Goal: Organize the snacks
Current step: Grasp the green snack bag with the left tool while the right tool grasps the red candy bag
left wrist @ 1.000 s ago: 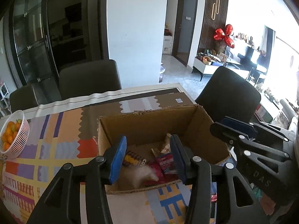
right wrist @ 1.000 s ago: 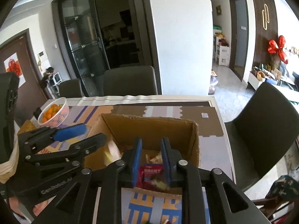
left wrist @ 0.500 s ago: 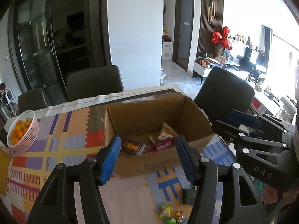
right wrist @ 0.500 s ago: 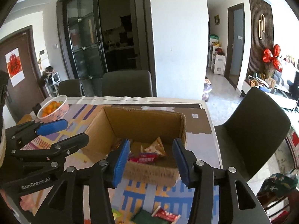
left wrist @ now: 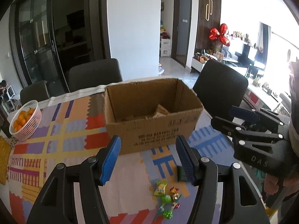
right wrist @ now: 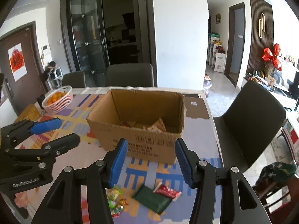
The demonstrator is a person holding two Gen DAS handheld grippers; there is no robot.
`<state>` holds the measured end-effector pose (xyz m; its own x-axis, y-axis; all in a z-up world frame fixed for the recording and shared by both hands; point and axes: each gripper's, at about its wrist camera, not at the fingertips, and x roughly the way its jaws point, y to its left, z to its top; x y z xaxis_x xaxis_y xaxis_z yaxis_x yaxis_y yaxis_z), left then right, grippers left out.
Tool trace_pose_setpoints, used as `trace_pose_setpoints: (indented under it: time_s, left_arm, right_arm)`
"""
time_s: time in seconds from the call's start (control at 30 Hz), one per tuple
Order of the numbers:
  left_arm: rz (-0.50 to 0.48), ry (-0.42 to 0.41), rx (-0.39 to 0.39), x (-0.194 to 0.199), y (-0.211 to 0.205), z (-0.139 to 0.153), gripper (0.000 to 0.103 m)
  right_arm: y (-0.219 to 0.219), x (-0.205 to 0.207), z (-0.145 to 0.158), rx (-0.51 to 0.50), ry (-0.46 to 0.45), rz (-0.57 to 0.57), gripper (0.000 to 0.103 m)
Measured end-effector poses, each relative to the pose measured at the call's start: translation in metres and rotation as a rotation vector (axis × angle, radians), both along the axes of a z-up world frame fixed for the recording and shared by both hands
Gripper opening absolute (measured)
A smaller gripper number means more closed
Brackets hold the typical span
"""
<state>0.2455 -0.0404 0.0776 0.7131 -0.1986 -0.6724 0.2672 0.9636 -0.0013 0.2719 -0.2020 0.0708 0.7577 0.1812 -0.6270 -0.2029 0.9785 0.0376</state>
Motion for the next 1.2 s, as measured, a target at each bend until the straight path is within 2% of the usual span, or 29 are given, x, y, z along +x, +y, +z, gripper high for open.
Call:
trace_pose_setpoints:
  time_s: [0.63, 1.0, 1.2]
  left_arm:
    - [-0.012, 0.183, 0.074, -0.024, -0.010, -0.073, 0.061]
    - [-0.024, 0.304, 0.126, -0.015, -0.019, -0.119, 0.061]
    - [-0.029, 0.356, 0.130, -0.007, -0.022, -0.139, 0.060]
  right_arm:
    - [-0.009, -0.021, -0.053, -0.137, 0.132, 0.033, 0.054]
    - [-0.021, -0.014, -0.103, -0.129, 0.279, 0.021, 0.054]
    - [-0.024, -0.004, -0.124, -0.133, 0.327, 0.020, 0.054]
